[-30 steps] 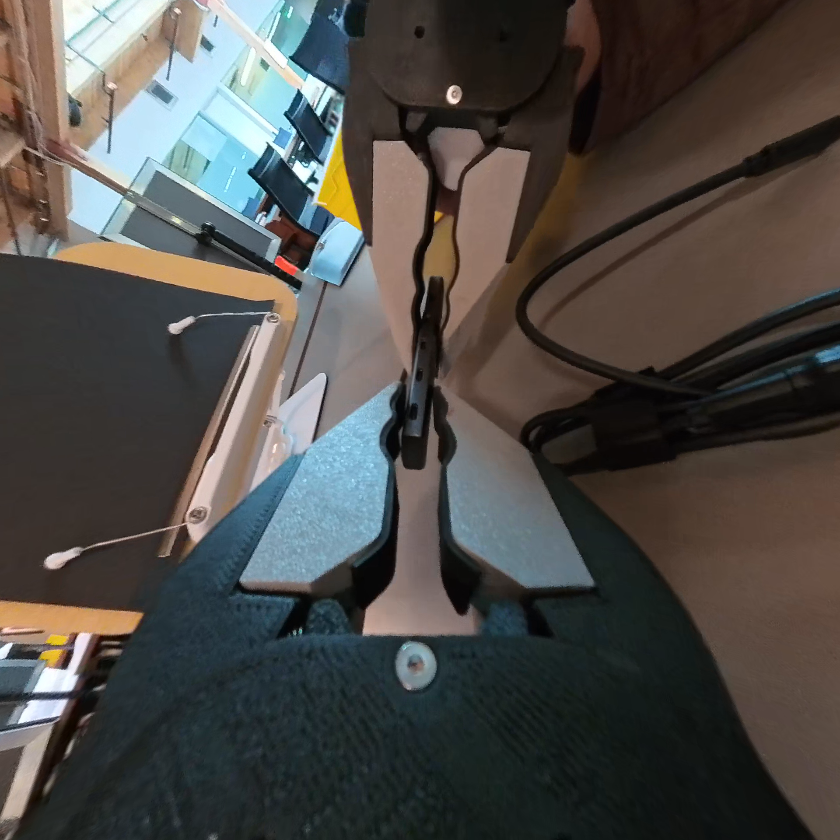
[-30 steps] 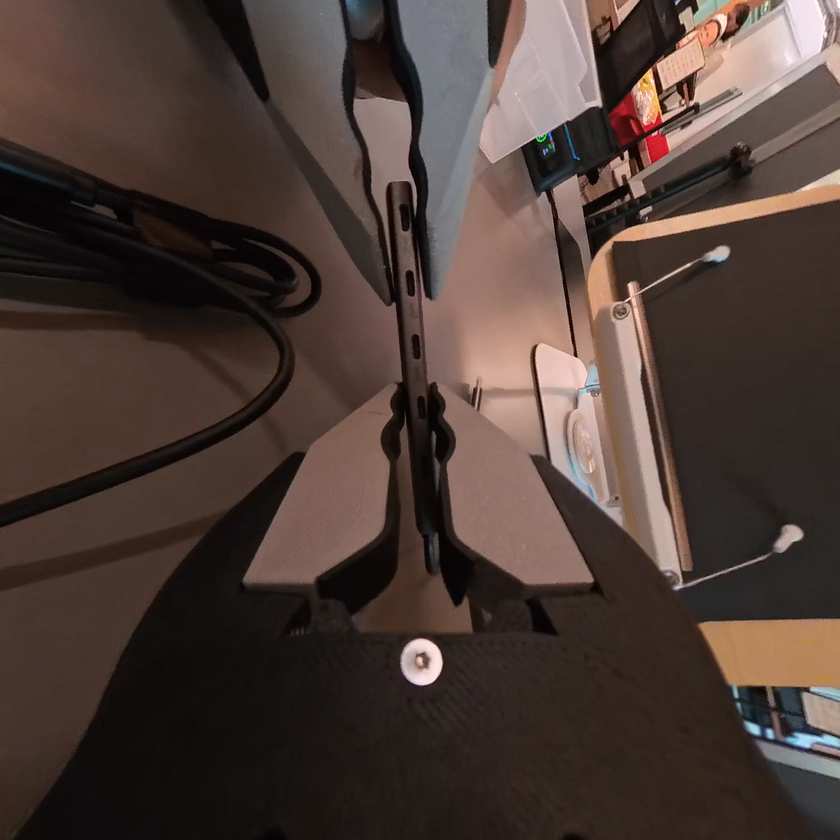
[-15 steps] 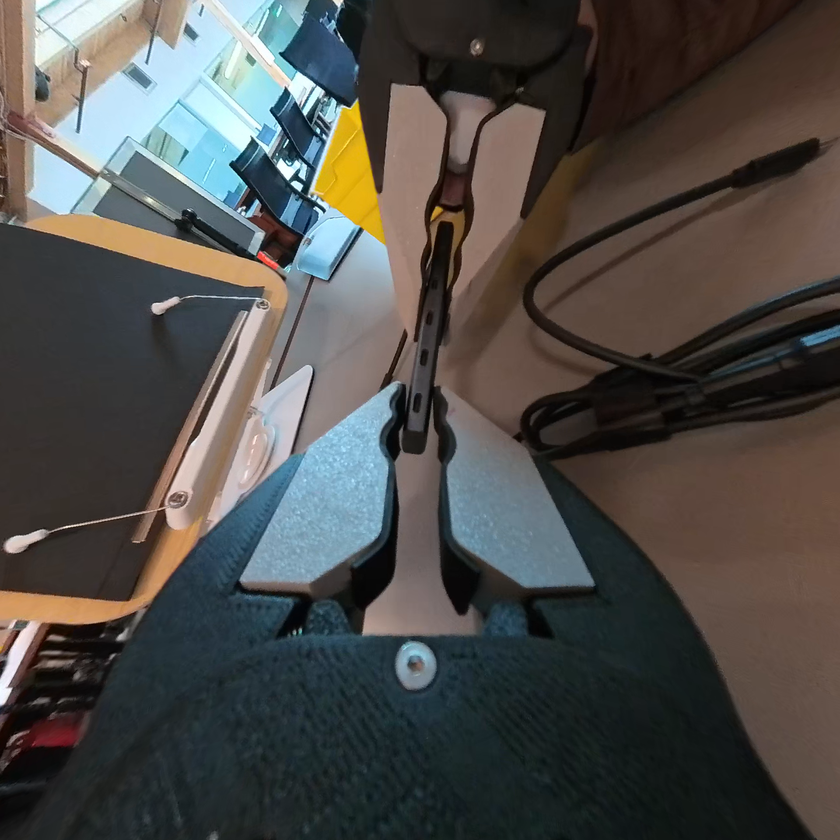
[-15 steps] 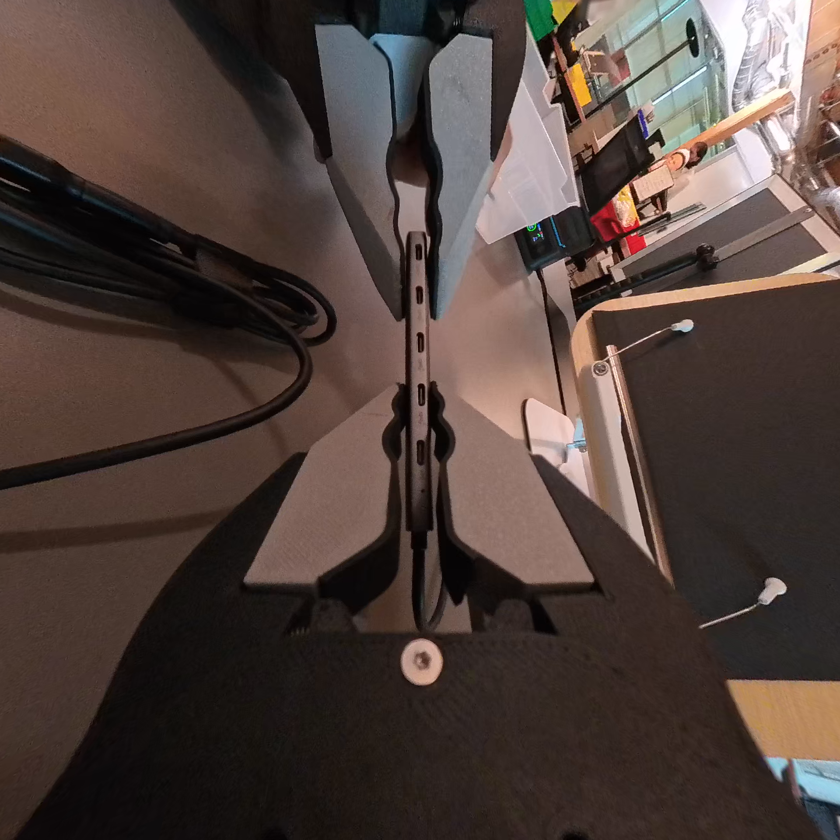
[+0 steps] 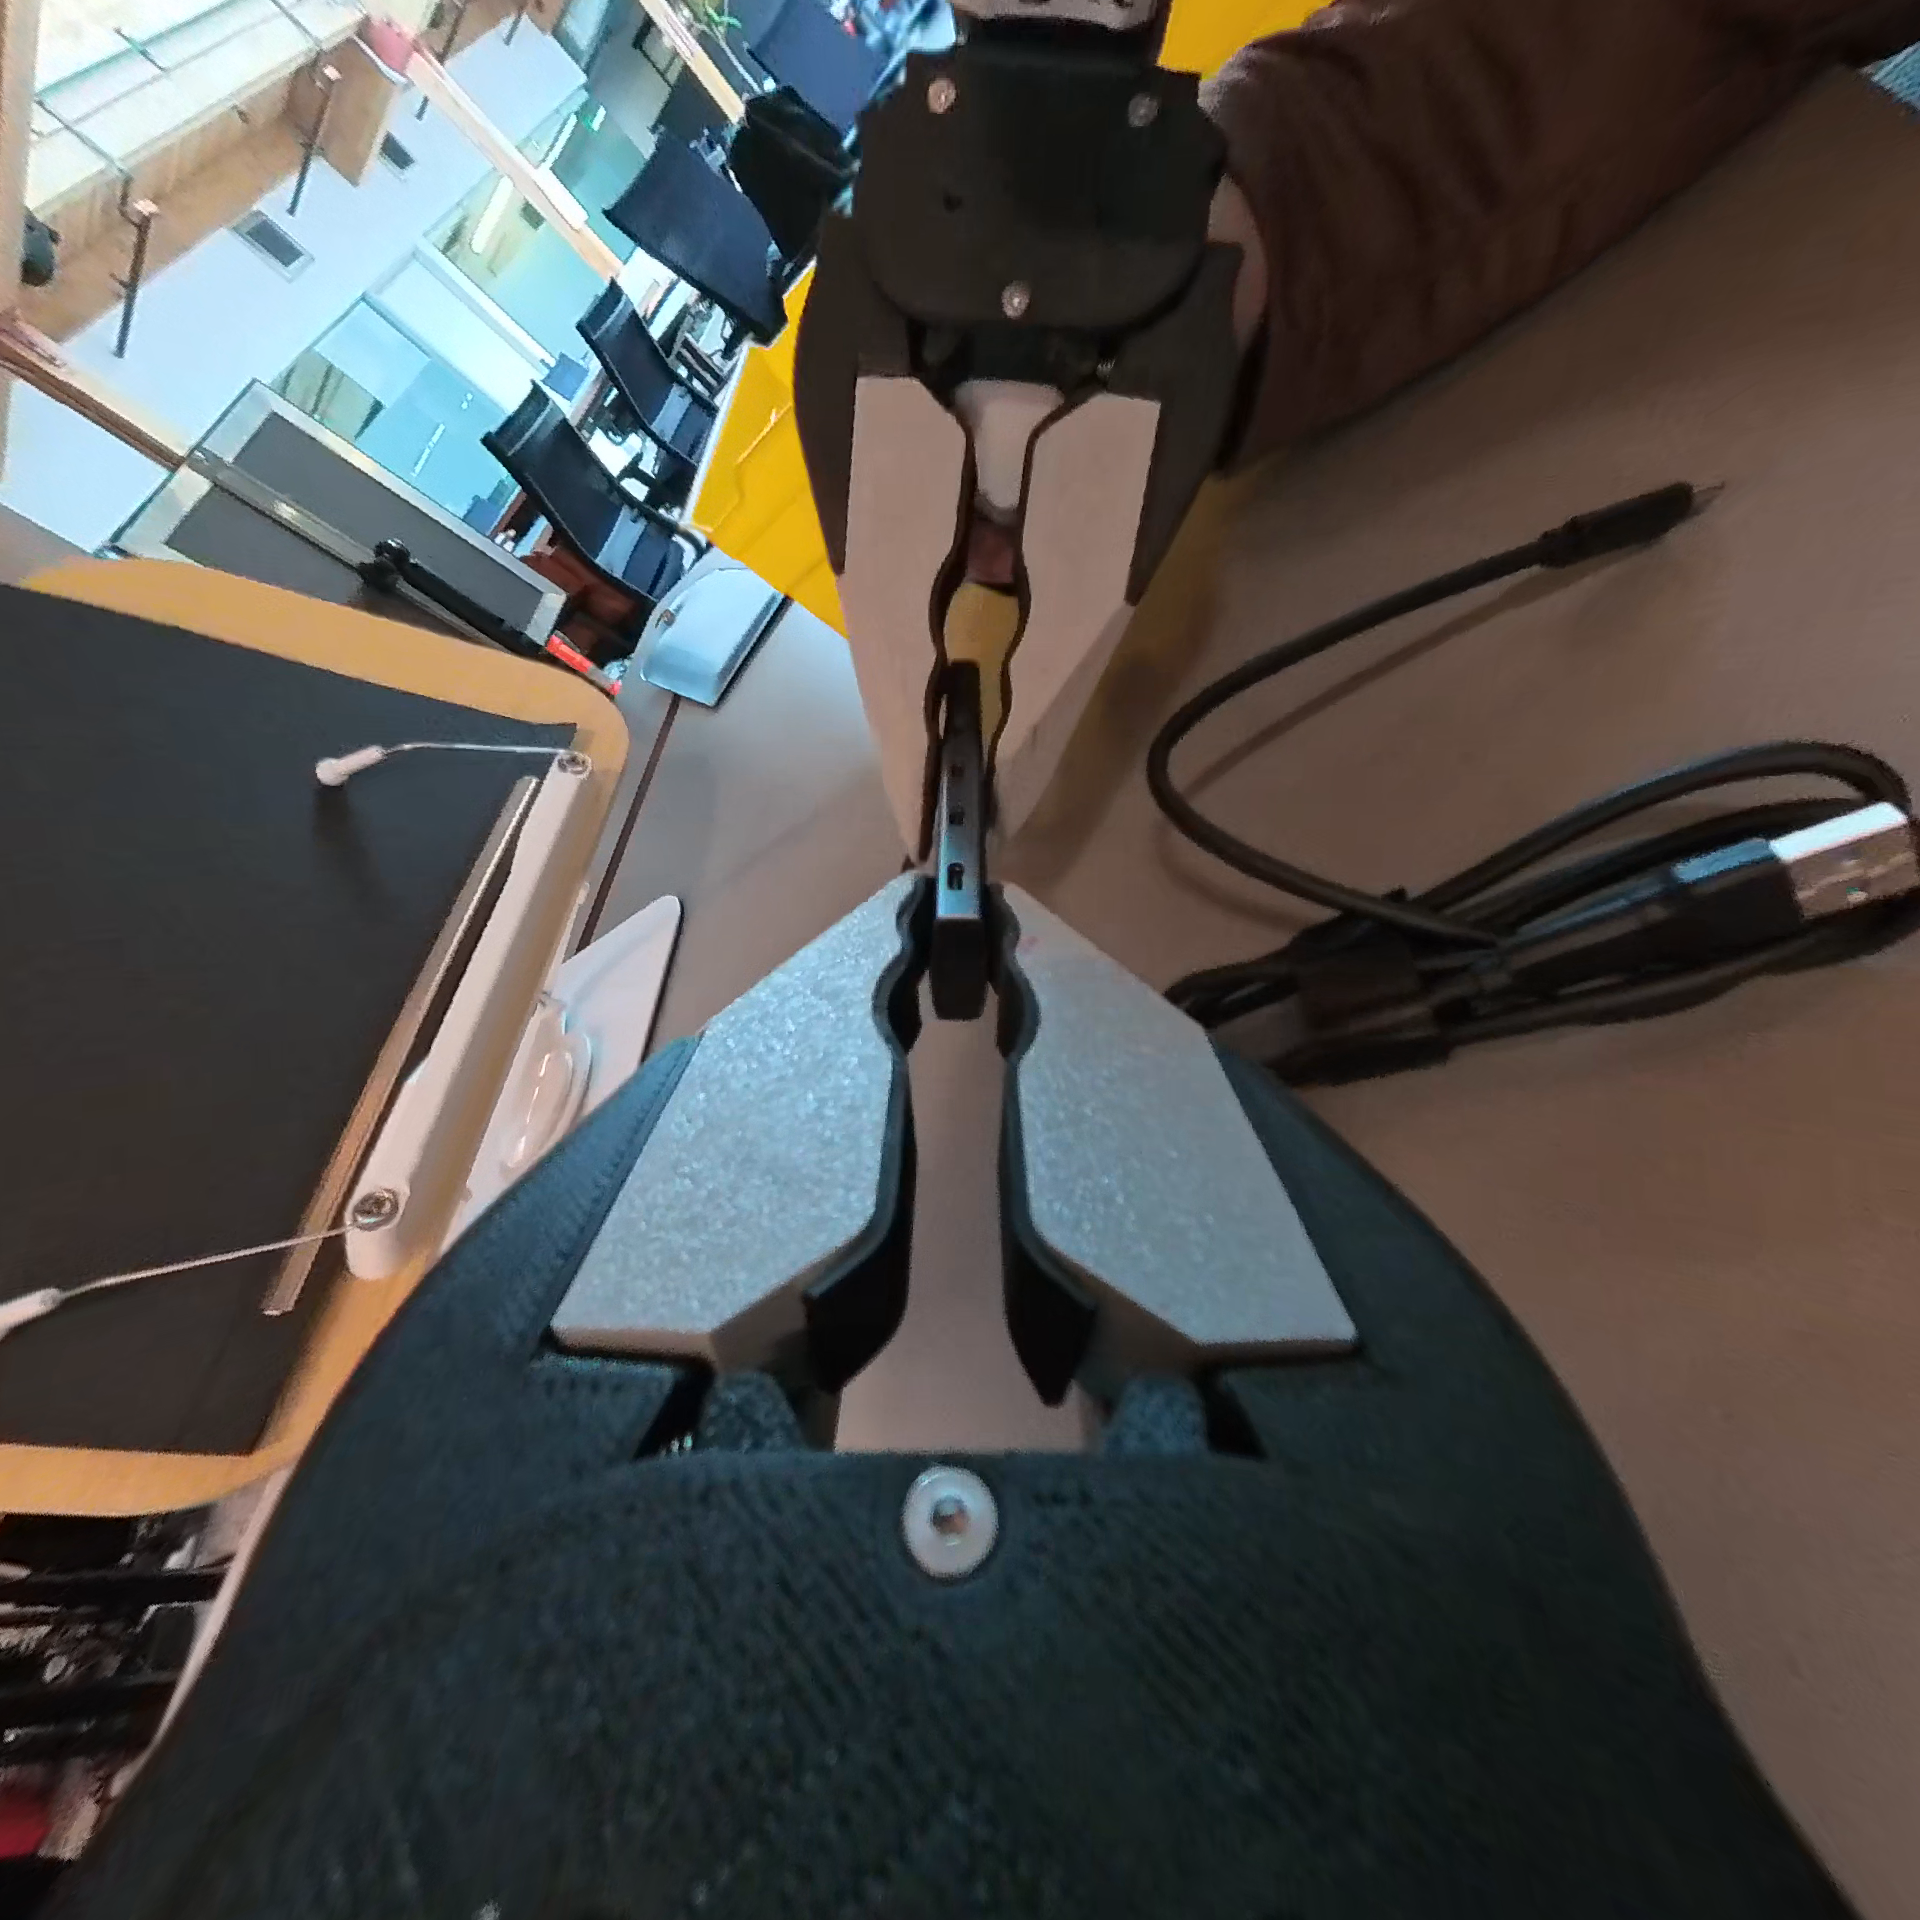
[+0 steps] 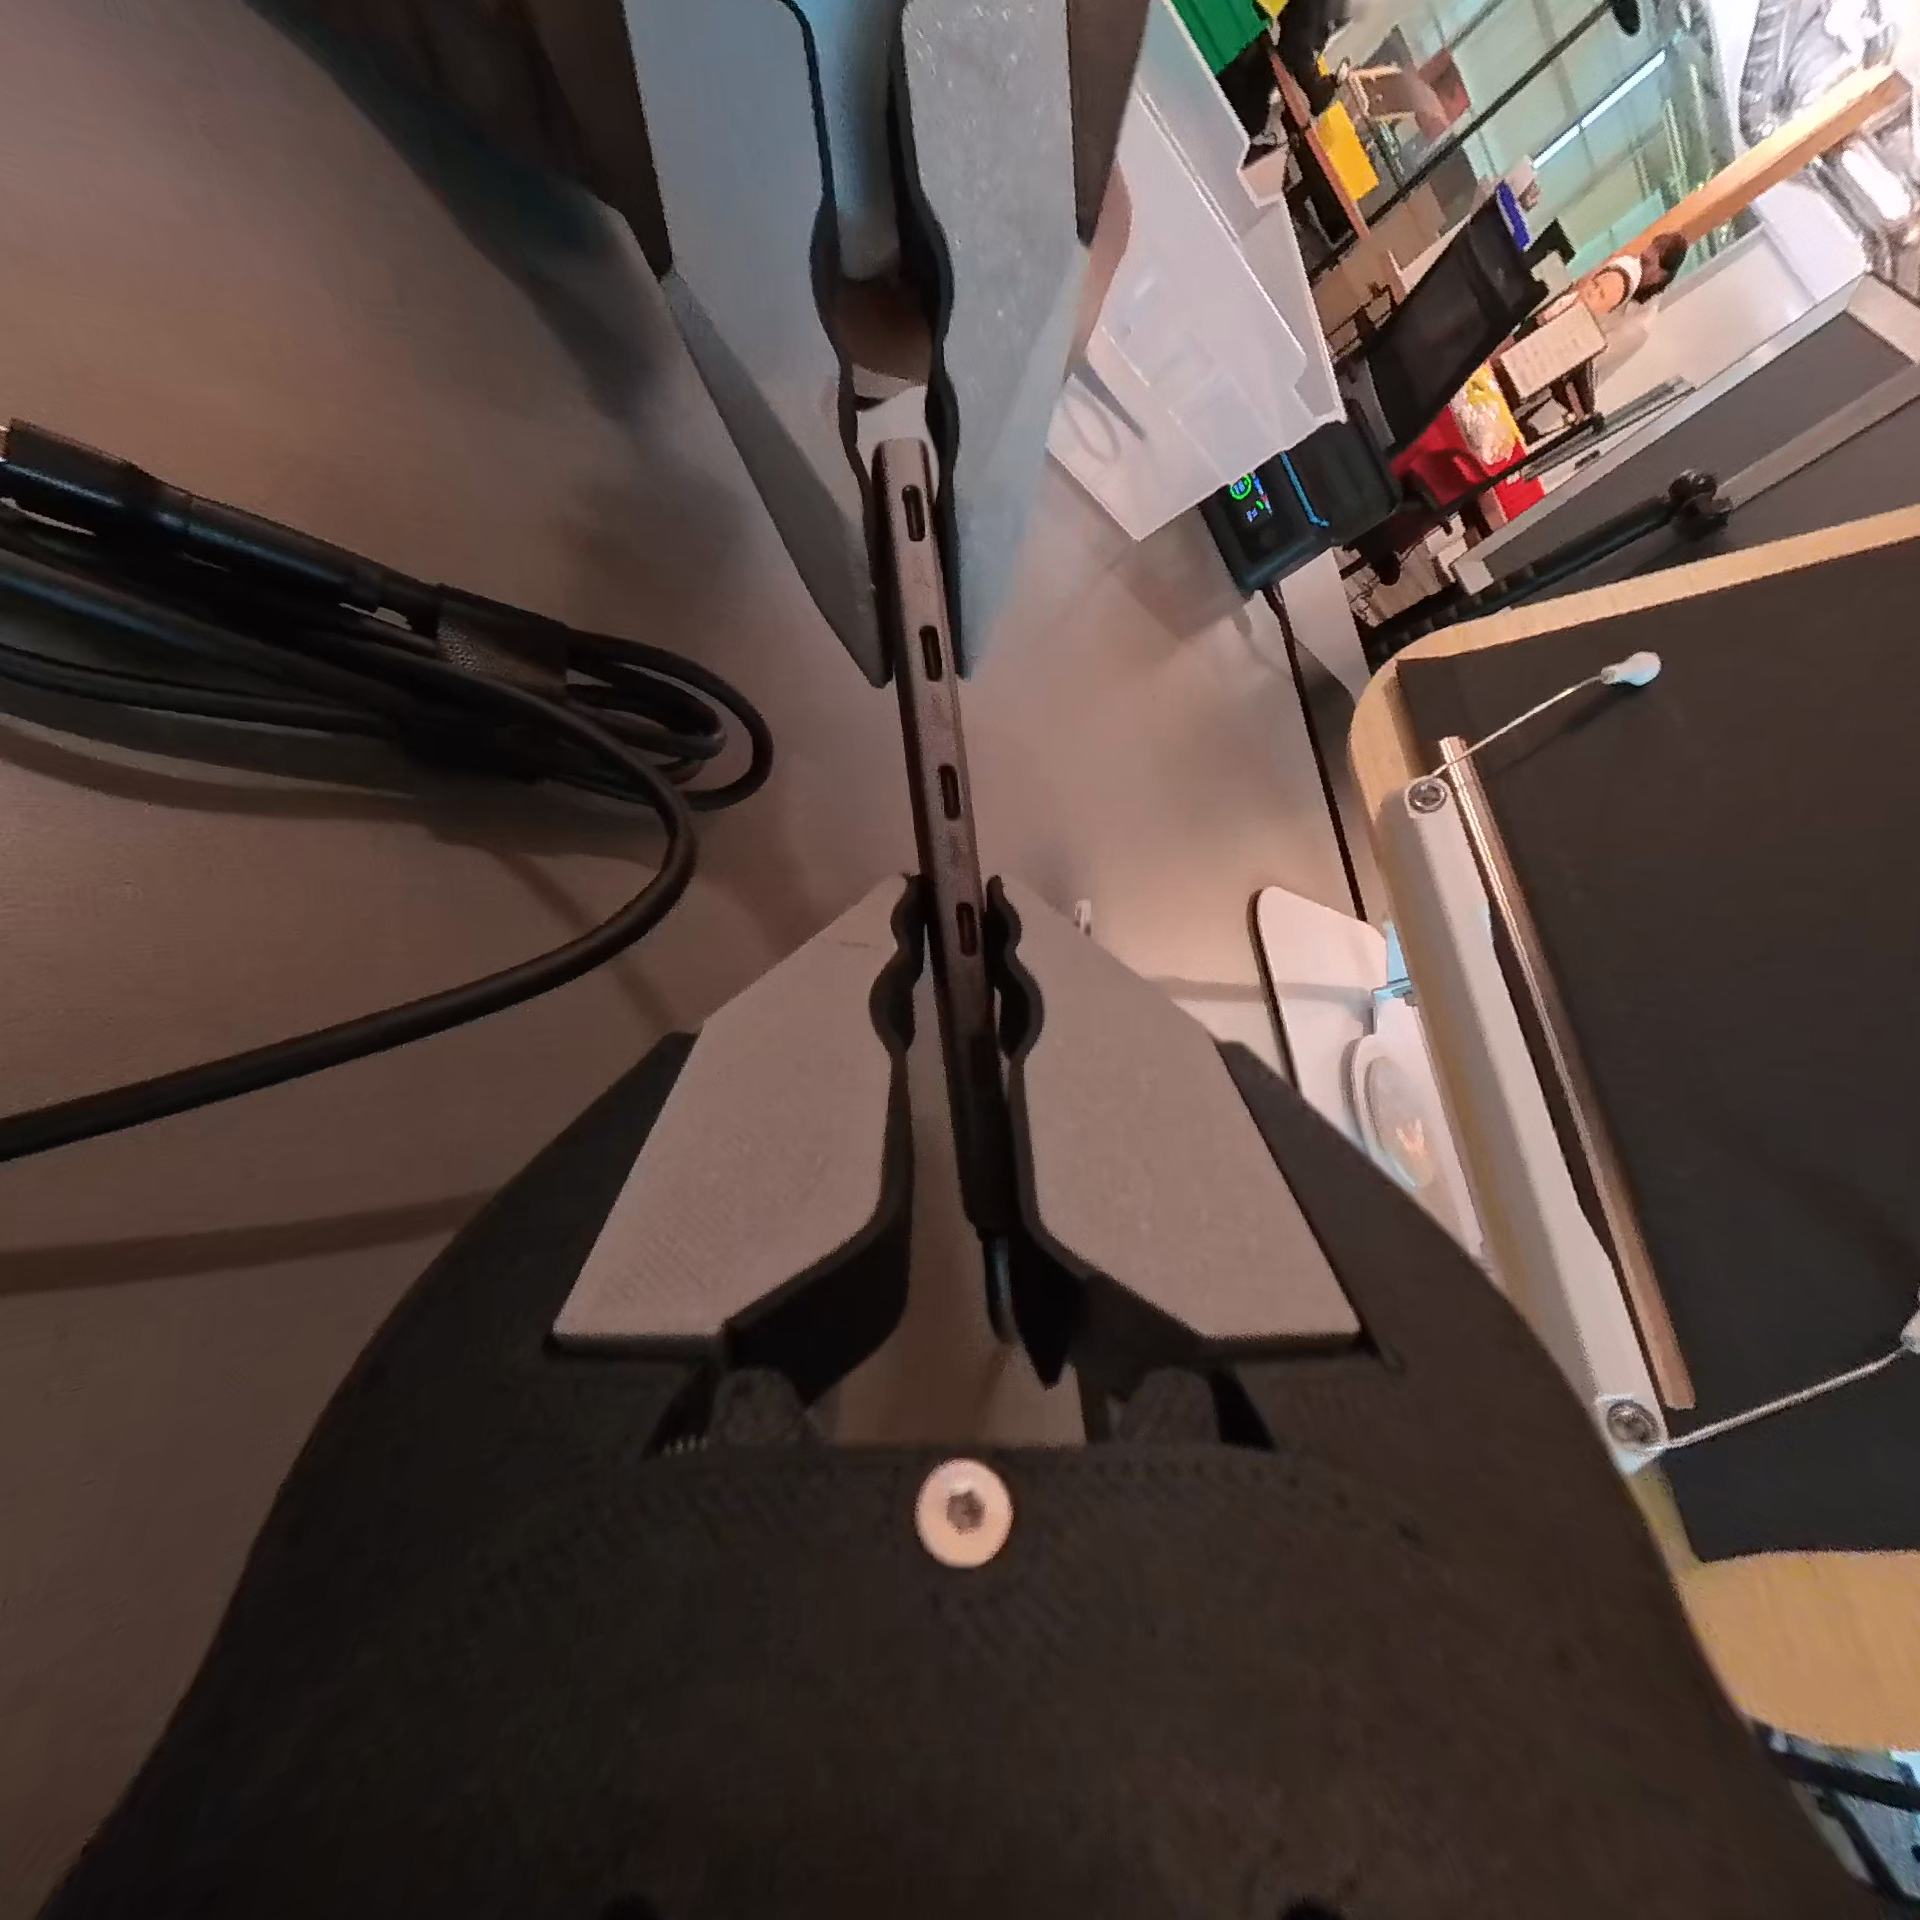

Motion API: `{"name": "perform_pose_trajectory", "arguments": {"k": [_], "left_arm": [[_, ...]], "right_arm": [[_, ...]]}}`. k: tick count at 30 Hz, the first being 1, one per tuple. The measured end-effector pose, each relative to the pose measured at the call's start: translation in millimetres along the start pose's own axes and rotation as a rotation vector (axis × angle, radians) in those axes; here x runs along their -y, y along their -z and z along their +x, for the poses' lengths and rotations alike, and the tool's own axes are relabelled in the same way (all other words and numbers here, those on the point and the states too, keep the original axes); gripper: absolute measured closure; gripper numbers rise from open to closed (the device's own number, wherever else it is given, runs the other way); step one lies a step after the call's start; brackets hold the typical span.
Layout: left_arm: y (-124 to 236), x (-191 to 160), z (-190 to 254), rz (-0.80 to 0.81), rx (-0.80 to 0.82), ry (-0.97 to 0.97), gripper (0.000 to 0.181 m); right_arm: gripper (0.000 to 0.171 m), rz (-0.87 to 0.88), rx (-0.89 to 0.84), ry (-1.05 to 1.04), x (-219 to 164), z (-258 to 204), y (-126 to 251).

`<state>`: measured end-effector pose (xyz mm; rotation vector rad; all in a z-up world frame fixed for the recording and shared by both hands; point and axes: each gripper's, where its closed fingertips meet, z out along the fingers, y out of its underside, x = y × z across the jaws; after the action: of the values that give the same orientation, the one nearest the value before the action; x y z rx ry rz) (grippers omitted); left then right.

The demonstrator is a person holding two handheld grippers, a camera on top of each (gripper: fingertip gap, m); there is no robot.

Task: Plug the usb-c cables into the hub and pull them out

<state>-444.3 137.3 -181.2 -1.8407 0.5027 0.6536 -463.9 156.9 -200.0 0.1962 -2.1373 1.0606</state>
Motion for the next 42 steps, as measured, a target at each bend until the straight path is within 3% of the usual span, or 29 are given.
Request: {"name": "perform_pose_trajectory", "arguments": {"k": [1,26,31,37,41,42], "left_arm": [[-1,2,0,0.002,0.008,-0.005,0.174],[-11,2,3,-0.038,0.056,-0.098,0.173],[-10,2,-10,-0.101,0.151,-0.206,0.173],[-8,-24,-29,-0.191,0.249,-0.249,0.173],[1,-29,-49,-0.195,0.343,-0.225,0.174],[3,-31,-51,-0.196,0.349,-0.216,0.174]], "right_arm": [[0.164,-0.005,-0.003,-0.005,-1,1,0],[0.163,-0.082,-0.028,0.024,-13,1,-9],[0.157,-0.096,-0.098,-0.105,-14,18,-10],[0.150,-0.151,-0.115,-0.338,-29,32,-5],[0.129,-0.119,-0.107,-0.542,-18,32,14],[0.131,-0.108,-0.099,-0.583,-10,29,21]]}}
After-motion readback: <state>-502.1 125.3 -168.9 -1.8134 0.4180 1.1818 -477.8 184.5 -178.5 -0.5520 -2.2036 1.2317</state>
